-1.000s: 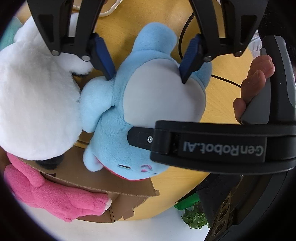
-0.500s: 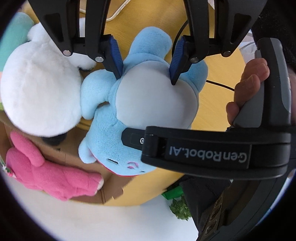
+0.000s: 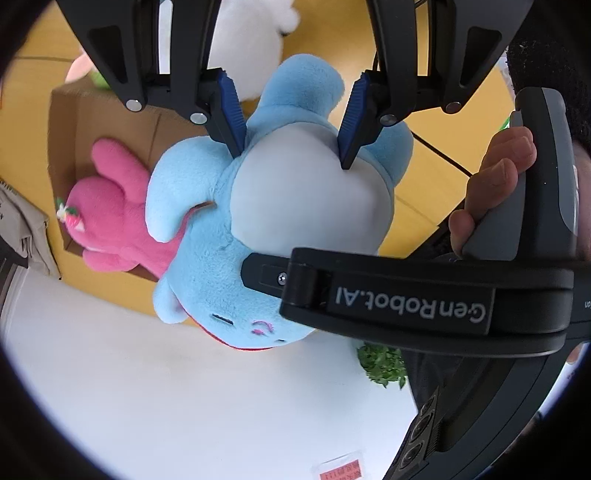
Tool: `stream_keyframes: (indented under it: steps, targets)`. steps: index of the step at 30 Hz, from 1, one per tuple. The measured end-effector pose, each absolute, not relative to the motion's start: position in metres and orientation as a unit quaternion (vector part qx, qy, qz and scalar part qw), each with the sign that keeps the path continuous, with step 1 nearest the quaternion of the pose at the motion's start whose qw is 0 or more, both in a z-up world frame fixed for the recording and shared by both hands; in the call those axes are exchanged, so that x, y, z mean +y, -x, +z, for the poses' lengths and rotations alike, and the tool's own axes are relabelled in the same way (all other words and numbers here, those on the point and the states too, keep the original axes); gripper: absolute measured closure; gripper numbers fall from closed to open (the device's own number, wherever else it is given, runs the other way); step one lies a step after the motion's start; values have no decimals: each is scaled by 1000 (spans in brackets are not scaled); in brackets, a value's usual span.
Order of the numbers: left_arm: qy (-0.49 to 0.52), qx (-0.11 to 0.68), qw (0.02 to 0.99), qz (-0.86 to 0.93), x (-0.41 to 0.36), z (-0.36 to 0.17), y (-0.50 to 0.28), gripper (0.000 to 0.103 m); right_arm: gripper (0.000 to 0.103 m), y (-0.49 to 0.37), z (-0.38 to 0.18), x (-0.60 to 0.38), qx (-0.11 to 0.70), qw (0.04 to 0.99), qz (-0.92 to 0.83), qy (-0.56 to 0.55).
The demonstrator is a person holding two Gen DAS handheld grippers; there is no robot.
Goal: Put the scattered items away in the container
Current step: 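Lift the blue bear with both grippers into the box and release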
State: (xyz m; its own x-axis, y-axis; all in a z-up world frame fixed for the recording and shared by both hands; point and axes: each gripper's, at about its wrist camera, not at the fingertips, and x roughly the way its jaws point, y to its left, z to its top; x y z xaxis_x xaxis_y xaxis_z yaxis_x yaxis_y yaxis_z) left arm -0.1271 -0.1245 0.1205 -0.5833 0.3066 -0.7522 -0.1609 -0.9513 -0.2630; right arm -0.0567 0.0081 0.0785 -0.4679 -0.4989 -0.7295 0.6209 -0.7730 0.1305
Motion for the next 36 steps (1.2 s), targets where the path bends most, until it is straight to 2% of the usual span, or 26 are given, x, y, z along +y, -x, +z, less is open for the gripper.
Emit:
stream_keyframes:
  steps: [6,13,18,21,24,27,29,31,36]
  targets:
    - [459,-95,123,875,-144,98,199,39,56,131,71,-10,95,319,-844,-421]
    - [502,-121,118,848,-163,26,244,39,56,188,0,-32,100,323,-809,-482]
    - [529,-137,119,829,-173,-26,267,35,56,209,-45,-45,115,316,-788,-516]
    - [526,-140,119,830,-176,-29,258,33,54,200,-40,-41,119,304,-798,-507]
    - [526,-153,117,829,-180,-30,250,28,46,191,-34,-37,124,292,-807,-499]
    - [518,-133,101,839,-175,-23,238,25,40,182,-29,-34,128,280,-815,-490]
    - [508,-118,83,849,-172,-14,224,25,23,176,-26,-31,131,272,-821,-485]
    - [495,-108,62,860,-169,-2,205,25,23,170,-22,-29,134,264,-827,-479]
    - [461,-83,9,884,-160,26,157,15,21,149,5,2,120,220,-859,-446]
